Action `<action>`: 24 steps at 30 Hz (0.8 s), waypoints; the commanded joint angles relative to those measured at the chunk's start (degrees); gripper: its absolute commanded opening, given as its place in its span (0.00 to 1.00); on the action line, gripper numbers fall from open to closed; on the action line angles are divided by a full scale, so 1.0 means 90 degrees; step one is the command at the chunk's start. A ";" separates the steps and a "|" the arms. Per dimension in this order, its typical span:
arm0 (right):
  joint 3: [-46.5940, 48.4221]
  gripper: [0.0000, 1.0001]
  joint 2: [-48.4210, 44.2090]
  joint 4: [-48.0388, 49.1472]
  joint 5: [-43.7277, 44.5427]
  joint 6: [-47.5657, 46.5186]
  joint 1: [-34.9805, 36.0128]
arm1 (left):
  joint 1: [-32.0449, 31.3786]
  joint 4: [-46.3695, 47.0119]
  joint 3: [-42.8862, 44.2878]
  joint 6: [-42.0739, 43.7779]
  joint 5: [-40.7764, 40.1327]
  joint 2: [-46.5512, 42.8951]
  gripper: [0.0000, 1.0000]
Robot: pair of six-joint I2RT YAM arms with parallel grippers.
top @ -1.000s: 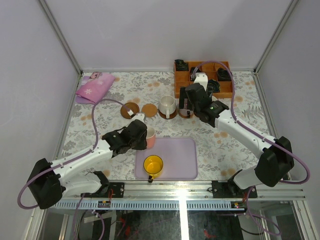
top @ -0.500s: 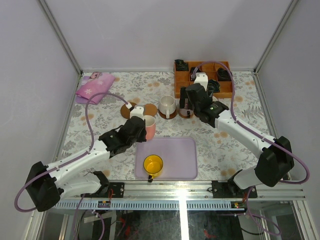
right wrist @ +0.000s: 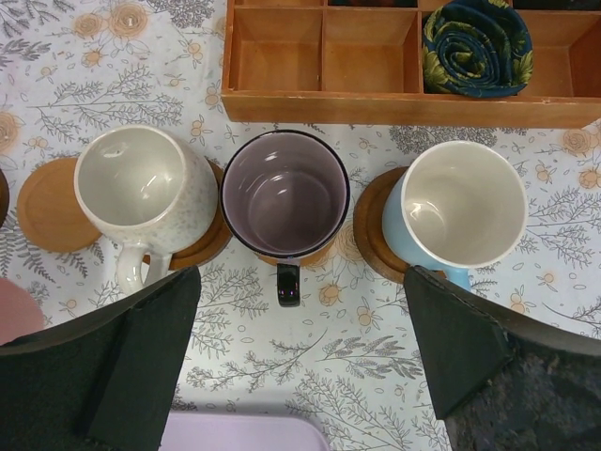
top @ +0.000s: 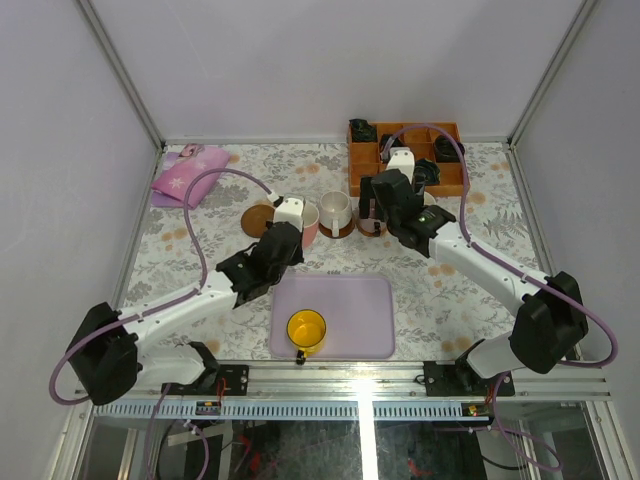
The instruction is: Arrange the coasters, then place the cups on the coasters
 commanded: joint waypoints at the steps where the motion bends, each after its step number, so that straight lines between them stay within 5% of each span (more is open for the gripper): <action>1: -0.0082 0.96 0.0016 0.0459 0.0083 -0.0160 -0.0056 | 0.0239 0.2464 -0.0279 0.0664 -0.0615 0.0147 0.00; 14: -0.0273 0.95 0.0052 0.0829 -0.0051 -0.0471 -0.0084 | 0.1659 0.4422 -0.0644 0.0497 0.0710 0.1321 0.00; 24: -0.0046 0.95 0.0310 0.0726 -0.0224 -0.0512 -0.0094 | 0.1767 0.5113 -0.0737 0.0559 0.1040 0.1727 0.00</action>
